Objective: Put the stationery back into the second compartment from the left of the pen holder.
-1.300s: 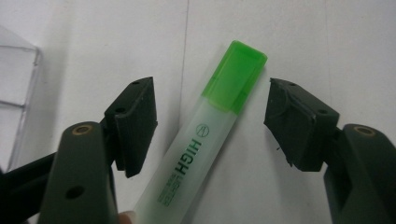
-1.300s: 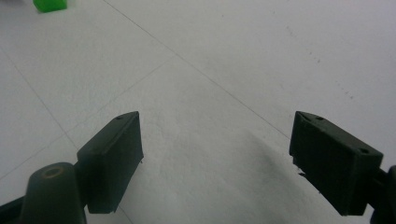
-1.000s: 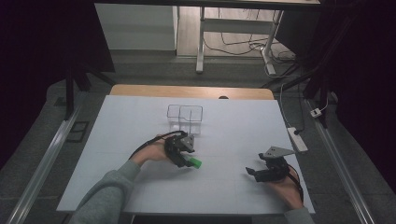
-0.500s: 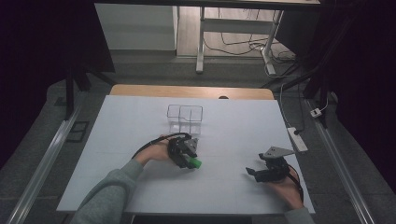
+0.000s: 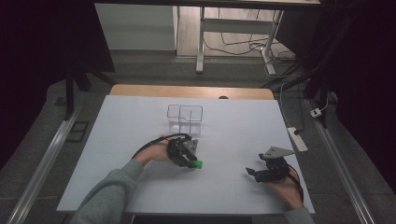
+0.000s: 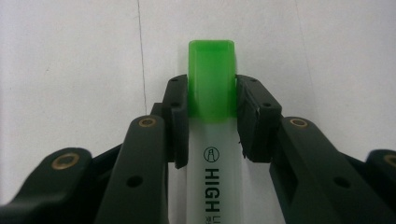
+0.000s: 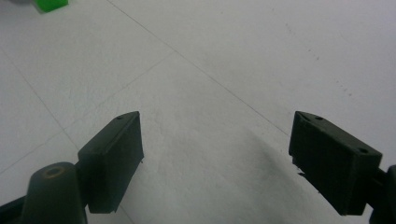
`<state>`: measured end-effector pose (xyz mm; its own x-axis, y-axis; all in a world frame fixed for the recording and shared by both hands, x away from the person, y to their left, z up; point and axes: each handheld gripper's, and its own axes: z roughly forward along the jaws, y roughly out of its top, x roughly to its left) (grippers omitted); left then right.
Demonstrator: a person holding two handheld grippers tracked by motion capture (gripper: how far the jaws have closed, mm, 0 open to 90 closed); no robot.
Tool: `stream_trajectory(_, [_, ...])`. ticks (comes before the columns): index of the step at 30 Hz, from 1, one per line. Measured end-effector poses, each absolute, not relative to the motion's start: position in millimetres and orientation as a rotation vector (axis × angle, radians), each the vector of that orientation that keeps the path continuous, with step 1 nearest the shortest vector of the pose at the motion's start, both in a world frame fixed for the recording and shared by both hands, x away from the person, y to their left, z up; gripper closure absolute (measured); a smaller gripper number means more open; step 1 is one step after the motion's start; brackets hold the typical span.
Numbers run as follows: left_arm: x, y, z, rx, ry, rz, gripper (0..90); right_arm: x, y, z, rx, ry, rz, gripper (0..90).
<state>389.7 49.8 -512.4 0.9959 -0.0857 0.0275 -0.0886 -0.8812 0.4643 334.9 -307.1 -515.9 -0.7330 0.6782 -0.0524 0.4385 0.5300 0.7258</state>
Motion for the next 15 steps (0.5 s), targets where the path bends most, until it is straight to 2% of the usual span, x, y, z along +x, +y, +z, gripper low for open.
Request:
stream_trajectory(5, [389.4,54.3,-509.1,2.659,-0.109,0.016,66.3,335.2,-307.3,-516.2,0.927,2.444,1.022,17.8])
stream_trajectory(15, [390.0,67.3,-492.1,2.561,-0.02,0.068,66.3,335.0,-307.4,-516.3,0.929,2.442,1.016,17.9])
